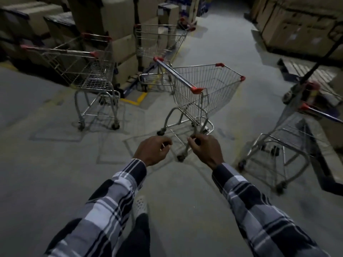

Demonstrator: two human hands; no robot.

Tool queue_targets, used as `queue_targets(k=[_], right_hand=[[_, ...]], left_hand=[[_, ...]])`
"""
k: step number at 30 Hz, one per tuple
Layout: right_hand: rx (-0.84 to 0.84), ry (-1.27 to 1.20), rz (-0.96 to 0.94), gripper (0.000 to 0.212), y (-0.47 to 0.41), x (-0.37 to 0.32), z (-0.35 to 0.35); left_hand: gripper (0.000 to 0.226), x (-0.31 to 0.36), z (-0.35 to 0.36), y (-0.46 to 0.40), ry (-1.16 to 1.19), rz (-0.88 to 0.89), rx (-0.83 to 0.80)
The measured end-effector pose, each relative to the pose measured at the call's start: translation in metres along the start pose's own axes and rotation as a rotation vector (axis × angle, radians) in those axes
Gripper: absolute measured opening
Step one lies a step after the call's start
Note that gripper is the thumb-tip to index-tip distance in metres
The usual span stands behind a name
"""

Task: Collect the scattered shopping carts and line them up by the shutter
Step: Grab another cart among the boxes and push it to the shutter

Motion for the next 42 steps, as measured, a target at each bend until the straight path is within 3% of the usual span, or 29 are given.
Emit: queue_targets(k=[7, 17, 20, 23, 25, 27, 33, 37, 42], right_hand=[[0.002, 0.053, 0.042, 0.016, -0.181, 0.016, 0.071], [0.085, 0.095, 0.165, 0.013, -0.39, 0.051, 0.121], [0.033, 0.145, 0.216, 0.033, -0.449, 0.069, 0.145], [-0.155, 0.216, 0.402, 0.064, -0.492, 0.092, 0.176], [-0.306, 0.225, 0.479, 0.074, -0.505, 0.099, 0.198], [-0.355, 0.225, 0.528, 0.078, -0.51, 0.099, 0.211], [-0.328, 0.165, 0.798, 0.103, -0.515, 0.1, 0.205], [-0.244, 0.281, 0.841, 0.104, -0.507, 0.089, 0.206], [-0.257, 0.399, 0.892, 0.098, -0.472, 0.05, 0.221]], left_hand=[[0.016, -0.086, -0.031, -0.199, -0.076, 0.082, -0.087], [0.021, -0.14, -0.067, -0.437, -0.279, 0.321, -0.188], [0.036, -0.162, -0.061, -0.511, -0.339, 0.331, -0.188], [0.053, -0.18, -0.052, -0.577, -0.342, 0.379, -0.16], [0.057, -0.194, -0.046, -0.612, -0.38, 0.413, -0.183], [0.056, -0.207, -0.04, -0.641, -0.456, 0.457, -0.237], [0.076, -0.21, -0.027, -0.696, -0.599, 0.577, -0.45], [0.088, -0.219, -0.016, -0.707, -0.616, 0.677, -0.6], [0.102, -0.24, -0.007, -0.685, -0.532, 0.91, -0.7]])
Point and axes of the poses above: each hand's wrist, its own y-axis away from the middle knuckle, its own z-axis out of the palm, x = y × z, the point moved 2 cm from there along -y, towards the middle knuckle, and after that the axes turned 1 degree about -y, right-handed, at the moved point
